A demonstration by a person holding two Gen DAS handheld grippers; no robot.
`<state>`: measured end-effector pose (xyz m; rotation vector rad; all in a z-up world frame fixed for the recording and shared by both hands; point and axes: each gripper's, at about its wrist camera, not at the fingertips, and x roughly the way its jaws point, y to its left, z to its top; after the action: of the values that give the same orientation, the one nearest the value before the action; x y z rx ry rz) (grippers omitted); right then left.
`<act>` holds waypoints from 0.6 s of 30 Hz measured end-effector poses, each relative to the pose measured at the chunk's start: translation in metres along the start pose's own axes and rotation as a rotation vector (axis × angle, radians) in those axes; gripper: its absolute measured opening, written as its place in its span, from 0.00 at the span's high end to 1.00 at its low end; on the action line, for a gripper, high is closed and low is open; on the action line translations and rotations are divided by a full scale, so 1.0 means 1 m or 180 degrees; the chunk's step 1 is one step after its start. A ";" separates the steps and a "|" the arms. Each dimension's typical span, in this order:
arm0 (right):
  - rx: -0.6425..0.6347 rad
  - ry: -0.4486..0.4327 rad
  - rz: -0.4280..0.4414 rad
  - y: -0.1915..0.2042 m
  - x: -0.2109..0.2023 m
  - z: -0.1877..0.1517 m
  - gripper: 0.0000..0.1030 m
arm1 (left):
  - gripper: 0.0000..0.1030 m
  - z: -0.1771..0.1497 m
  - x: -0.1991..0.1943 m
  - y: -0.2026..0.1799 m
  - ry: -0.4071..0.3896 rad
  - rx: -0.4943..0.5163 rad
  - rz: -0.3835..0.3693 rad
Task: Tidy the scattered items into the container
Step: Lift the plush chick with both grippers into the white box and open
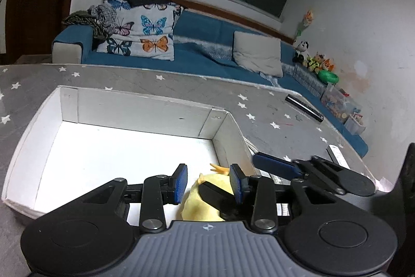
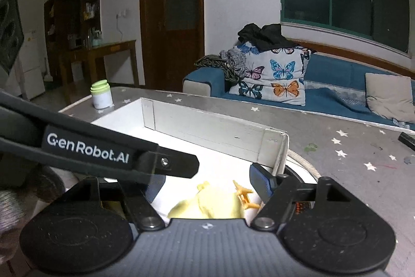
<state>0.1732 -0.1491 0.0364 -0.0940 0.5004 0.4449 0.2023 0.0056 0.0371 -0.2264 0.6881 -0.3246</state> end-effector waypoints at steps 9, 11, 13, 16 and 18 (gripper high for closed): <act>0.0154 -0.0105 -0.0002 -0.001 -0.051 -0.016 0.20 | 0.62 -0.023 -0.042 -0.007 -0.0142 0.0036 0.0006; 0.0166 -0.0111 0.0007 0.000 -0.061 -0.020 0.20 | 0.62 -0.029 -0.048 -0.009 -0.0139 0.0046 0.0024; 0.0167 -0.0102 0.0029 0.002 -0.068 -0.025 0.19 | 0.62 -0.035 -0.054 -0.012 -0.0130 0.0068 0.0044; 0.0137 -0.0069 0.0060 0.007 -0.075 -0.031 0.17 | 0.62 -0.046 -0.059 -0.016 -0.0092 0.0119 0.0035; 0.0114 -0.0041 0.0072 0.011 -0.080 -0.037 0.13 | 0.62 -0.052 -0.060 -0.017 -0.0048 0.0114 0.0009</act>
<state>0.0896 -0.1779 0.0434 -0.0509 0.4971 0.4581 0.1208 0.0070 0.0380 -0.1937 0.6671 -0.3318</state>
